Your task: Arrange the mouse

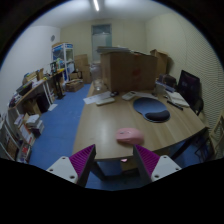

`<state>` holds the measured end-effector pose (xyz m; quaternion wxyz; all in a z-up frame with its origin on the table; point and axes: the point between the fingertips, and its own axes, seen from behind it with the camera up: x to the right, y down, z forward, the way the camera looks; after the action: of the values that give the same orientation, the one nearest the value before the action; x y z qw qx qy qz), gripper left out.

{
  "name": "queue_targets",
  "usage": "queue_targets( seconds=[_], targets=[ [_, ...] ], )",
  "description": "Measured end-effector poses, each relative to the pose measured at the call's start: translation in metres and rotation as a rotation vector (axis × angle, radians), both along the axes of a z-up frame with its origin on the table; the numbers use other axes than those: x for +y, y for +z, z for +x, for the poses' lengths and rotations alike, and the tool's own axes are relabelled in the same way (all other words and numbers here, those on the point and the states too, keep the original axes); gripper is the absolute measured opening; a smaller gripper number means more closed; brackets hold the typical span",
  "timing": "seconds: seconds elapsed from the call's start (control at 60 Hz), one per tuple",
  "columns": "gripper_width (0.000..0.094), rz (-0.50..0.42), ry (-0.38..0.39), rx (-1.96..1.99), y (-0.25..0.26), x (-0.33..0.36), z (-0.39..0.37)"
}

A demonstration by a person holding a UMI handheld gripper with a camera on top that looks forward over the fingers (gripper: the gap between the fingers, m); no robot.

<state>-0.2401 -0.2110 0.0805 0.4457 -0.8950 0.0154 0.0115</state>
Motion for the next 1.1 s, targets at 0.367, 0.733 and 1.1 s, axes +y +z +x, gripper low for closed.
queue_targets(
  seconds=[0.367, 0.733, 1.1],
  targets=[
    [0.0789, -0.025, 0.246, -0.042, -0.097, 0.082, 0.078],
    [0.0787, 0.045, 0.315, -0.011, -0.094, 0.163, 0.063],
    [0.0364, -0.025, 0.236, 0.051, -0.094, 0.178, 0.056]
  ],
)
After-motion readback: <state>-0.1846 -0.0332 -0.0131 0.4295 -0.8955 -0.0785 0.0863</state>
